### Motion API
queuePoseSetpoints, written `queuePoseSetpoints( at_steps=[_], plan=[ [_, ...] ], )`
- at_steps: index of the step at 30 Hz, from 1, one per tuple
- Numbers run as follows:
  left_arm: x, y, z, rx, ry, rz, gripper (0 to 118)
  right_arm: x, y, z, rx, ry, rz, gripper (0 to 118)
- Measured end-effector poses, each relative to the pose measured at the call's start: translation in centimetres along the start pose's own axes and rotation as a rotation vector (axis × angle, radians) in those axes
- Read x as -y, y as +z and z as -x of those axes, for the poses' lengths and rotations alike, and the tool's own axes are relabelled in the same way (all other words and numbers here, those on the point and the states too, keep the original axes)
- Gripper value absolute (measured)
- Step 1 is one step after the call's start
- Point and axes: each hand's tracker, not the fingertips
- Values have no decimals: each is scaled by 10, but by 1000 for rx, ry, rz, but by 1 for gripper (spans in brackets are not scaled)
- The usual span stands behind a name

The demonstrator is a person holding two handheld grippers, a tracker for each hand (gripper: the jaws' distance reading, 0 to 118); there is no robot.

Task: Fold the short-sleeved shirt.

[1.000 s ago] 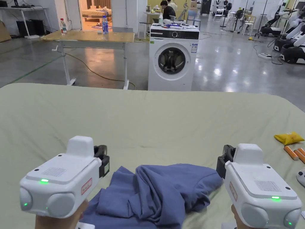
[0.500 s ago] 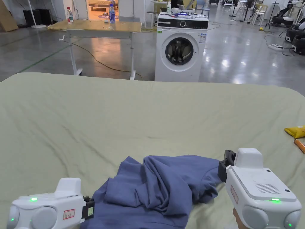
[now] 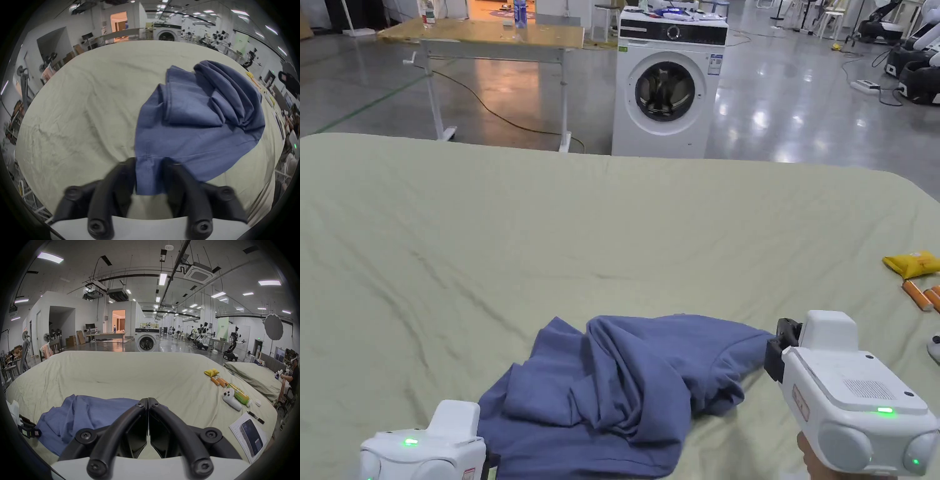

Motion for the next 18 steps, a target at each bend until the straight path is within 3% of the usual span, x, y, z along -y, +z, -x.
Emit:
queuePoseSetpoints(
  at_steps=[1, 4, 6, 7, 10, 16, 18],
  plan=[
    [-1, 0, 0, 22, -2, -6, 3, -1, -6, -5, 4, -8, 18, 0],
    [-2, 5, 2, 34, -29, -9, 0, -6, -34, -22, -11, -50, 114, 3],
    [-5, 14, 7, 70, 17, -47, 0, -8, -59, -35, -29, -59, 197, 22],
    [-6, 18, 12, 100, 39, -70, 0, -9, -74, -39, -39, -48, 248, 38],
    [-10, 26, 14, 106, 32, -101, 0, -5, -113, -46, -43, -6, 367, 61],
    [-17, 28, 21, 137, 71, -131, 0, 20, -173, -45, -89, -10, 548, 62],
    [-18, 25, 22, 125, 68, -129, 0, 30, -186, -45, -109, -27, 578, 57]
  ],
)
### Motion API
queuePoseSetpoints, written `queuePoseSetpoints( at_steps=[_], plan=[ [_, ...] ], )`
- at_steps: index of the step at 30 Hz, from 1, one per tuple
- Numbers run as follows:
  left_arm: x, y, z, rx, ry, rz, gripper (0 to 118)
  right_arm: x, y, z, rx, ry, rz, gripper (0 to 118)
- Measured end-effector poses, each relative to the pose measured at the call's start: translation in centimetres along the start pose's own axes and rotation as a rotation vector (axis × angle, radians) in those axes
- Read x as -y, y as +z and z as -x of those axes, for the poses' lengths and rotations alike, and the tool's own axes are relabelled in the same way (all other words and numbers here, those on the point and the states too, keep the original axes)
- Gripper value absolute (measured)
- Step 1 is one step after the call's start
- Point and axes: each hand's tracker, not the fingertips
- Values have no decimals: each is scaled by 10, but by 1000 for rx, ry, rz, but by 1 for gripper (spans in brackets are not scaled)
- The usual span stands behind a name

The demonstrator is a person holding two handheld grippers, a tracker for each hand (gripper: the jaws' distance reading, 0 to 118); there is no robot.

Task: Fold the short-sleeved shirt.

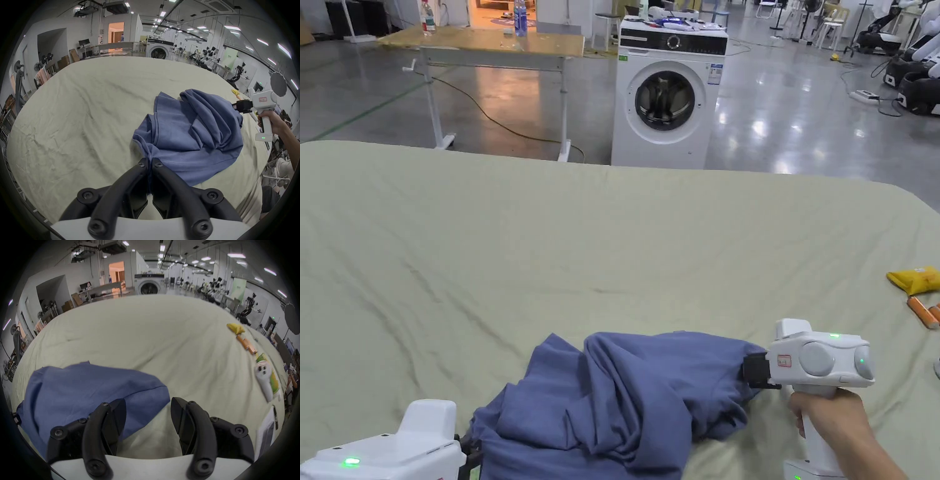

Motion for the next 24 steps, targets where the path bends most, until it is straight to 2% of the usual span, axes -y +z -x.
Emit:
queuePoseSetpoints(
  at_steps=[1, 3, 4, 5, 6, 7, 11, 17, 22, 24],
  plan=[
    [0, -2, 1, -3, 4, 4, 0, 1, -4, -2, -12, -15, 9, 53],
    [0, -3, 3, 1, 21, 4, 0, 2, -1, -3, -11, -32, -9, 52],
    [0, -2, 3, 0, 25, 1, 0, 2, 2, -5, -19, -38, -27, 47],
    [-1, -2, 2, -1, 26, 0, 0, 0, 6, -6, -19, -25, -47, 35],
    [-1, -1, 3, -4, 24, -5, 0, 0, 11, -7, -53, -16, -72, 10],
    [-3, 0, 3, -4, 22, -11, 0, 0, 18, -5, -43, -13, -88, 2],
    [-16, 8, 7, -13, 21, -55, 0, -6, 50, -2, -2, 44, -184, 2],
    [-59, 42, 17, -27, -4, -158, 0, -22, 110, -6, 43, 60, -340, 2],
    [-109, 85, 34, -58, -19, -310, 0, -37, 160, -13, 72, 62, -448, 2],
    [-131, 105, 42, -90, -43, -382, 0, -47, 181, -13, 111, 76, -499, 2]
  ],
)
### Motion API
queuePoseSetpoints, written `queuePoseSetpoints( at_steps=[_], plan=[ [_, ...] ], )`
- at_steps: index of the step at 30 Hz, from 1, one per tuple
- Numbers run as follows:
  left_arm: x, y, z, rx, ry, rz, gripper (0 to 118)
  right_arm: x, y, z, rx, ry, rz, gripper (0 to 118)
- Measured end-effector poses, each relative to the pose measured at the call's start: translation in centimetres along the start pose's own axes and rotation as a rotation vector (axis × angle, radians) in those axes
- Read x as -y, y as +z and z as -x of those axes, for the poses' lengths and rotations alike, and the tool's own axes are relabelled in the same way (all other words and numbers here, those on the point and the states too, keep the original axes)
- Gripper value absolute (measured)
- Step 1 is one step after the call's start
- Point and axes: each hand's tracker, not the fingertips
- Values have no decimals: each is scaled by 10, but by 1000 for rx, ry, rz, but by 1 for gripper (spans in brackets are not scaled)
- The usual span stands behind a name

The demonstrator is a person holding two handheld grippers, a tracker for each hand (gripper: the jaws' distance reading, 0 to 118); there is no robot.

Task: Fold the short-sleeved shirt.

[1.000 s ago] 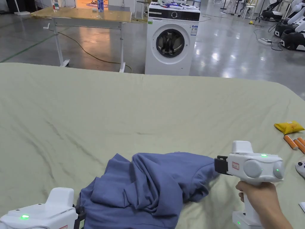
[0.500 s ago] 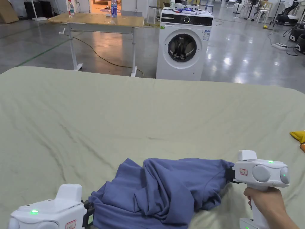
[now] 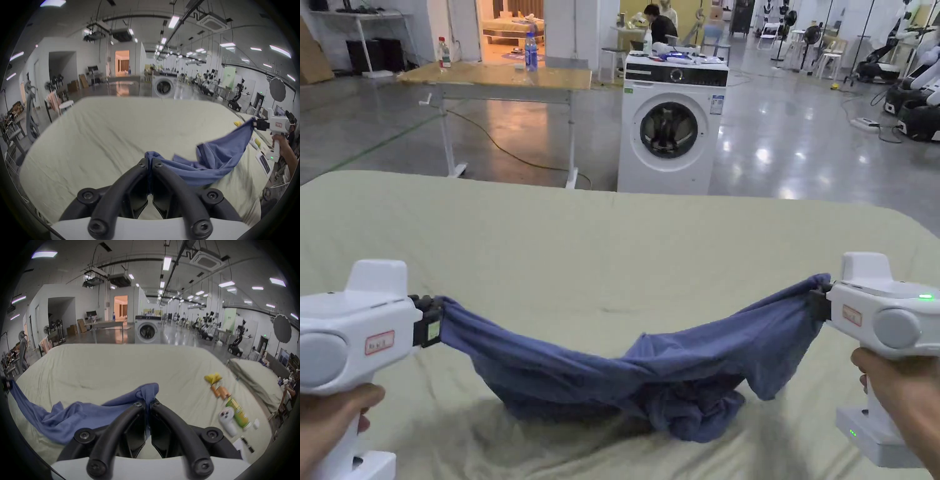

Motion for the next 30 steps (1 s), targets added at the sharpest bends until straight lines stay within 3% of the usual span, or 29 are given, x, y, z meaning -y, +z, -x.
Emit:
queuePoseSetpoints(
  at_steps=[14, 30],
  plan=[
    [-162, 21, 23, -62, -5, -240, 0, -129, 79, 5, 28, 17, -255, 2],
    [-271, -8, 36, -94, 14, -293, 0, -255, 63, 8, 93, 41, -362, 2]
  ],
)
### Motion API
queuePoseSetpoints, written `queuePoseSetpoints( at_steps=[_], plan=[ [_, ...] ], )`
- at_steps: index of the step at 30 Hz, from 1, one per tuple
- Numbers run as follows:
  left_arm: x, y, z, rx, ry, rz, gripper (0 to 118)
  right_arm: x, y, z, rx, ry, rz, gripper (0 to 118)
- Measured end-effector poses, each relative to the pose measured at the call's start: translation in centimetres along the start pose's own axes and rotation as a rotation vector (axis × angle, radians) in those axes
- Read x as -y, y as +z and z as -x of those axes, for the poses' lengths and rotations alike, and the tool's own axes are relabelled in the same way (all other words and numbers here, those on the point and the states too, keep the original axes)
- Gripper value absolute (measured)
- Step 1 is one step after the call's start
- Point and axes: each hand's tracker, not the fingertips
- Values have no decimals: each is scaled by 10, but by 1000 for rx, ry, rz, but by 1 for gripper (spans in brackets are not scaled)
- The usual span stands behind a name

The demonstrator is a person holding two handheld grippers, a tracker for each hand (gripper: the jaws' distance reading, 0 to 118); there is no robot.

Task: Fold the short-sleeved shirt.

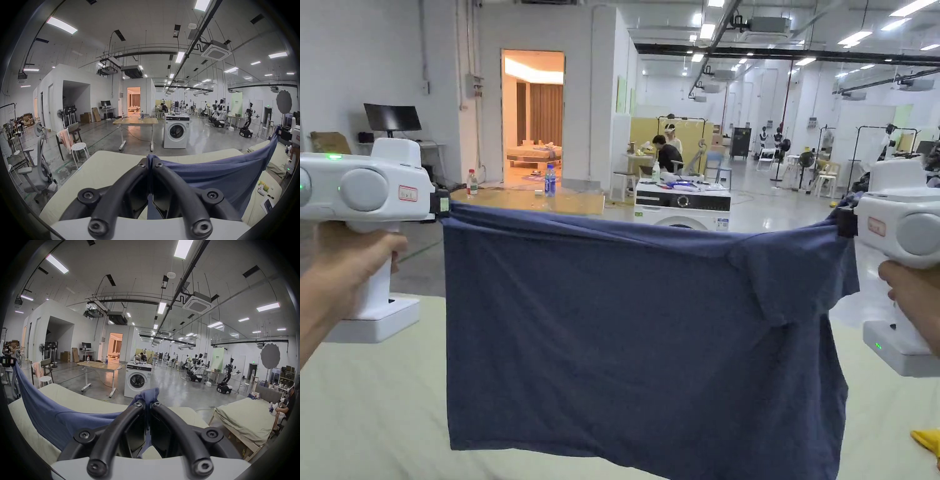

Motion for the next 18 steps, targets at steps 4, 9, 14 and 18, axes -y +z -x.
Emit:
queuePoseSetpoints(
  at_steps=[4, 9, 14, 18],
  plan=[
    [-23, -5, -3, 2, 4, -27, 0, -22, -8, -5, 16, 5, -27, 2],
    [-44, -13, -6, 0, -21, -68, 0, -50, -14, -11, 40, 21, -72, 2],
    [-52, -19, -10, -10, -58, -74, 0, -62, -20, -15, 41, 5, -87, 2],
    [-41, -22, -12, -11, -57, -72, 0, -43, -19, -11, 47, 6, -69, 2]
  ],
)
